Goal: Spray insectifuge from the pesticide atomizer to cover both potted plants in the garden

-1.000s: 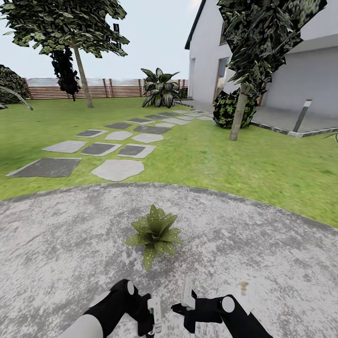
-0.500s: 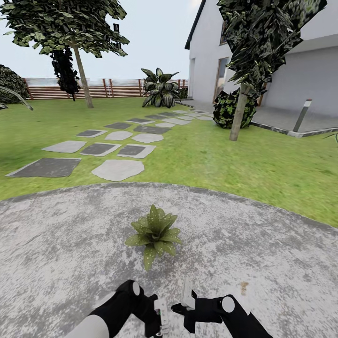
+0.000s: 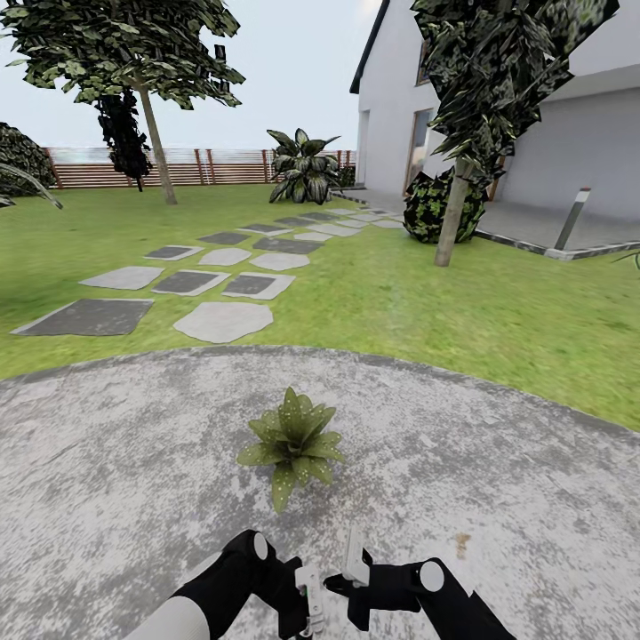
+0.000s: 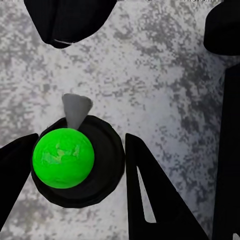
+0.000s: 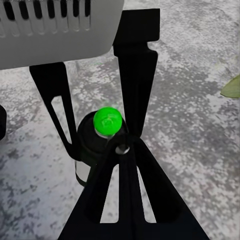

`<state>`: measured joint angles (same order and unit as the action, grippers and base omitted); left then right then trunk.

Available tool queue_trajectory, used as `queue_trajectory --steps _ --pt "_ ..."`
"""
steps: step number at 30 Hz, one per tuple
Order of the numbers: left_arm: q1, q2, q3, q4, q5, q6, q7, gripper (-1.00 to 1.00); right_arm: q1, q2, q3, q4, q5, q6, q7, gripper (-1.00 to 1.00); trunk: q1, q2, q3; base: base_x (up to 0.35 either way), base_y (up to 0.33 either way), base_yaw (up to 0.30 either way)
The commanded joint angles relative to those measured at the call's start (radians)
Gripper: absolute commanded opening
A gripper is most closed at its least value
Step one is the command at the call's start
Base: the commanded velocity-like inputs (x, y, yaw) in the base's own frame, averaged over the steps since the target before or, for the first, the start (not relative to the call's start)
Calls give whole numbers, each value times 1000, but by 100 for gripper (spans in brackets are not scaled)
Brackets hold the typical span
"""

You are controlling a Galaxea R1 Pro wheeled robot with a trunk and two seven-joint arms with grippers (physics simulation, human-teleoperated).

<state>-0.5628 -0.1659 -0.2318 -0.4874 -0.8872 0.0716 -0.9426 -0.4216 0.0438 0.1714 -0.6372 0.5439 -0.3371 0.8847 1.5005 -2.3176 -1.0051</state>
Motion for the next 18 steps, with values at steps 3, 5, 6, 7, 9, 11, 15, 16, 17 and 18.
queue_trajectory --steps 3,5,6,7,9,11,15,16,17,18 --pt "0 0 -1 -2 14 7 -5 -100 0 0 -1 -1 8 -5 0 -100 0 0 -1 0 0 0" --pt "0 0 -1 -2 24 6 -6 -100 0 0 -1 -1 8 -5 0 -100 0 0 -1 0 0 0" --pt "0 0 -1 -2 29 6 -7 -100 0 0 -1 -1 8 -5 0 -100 0 0 -1 0 0 0" --pt "0 0 -1 -2 30 6 -7 -100 0 0 -1 -1 8 -5 0 -100 0 0 -1 0 0 0" --pt "0 -1 -1 -2 34 5 -7 -100 0 0 -1 -1 8 -5 0 -100 0 0 -1 0 0 0" --pt "0 -1 -1 -2 35 -2 -6 -100 0 0 -1 -1 8 -5 0 -100 0 0 -1 0 0 0" --pt "0 0 0 3 36 -40 -5 -100 0 1 -1 -1 8 -5 0 -100 0 0 -1 0 0 0" --pt "0 0 0 4 36 -42 -5 -100 0 0 -1 -1 8 -5 0 -100 0 0 -1 0 0 0" --pt "0 0 0 4 36 -43 -5 -100 0 0 -1 -1 8 -5 0 -100 0 0 -1 0 0 0" --pt "0 0 0 4 36 -44 -5 -100 0 0 -1 -1 8 -5 0 -100 0 0 -1 0 0 0"
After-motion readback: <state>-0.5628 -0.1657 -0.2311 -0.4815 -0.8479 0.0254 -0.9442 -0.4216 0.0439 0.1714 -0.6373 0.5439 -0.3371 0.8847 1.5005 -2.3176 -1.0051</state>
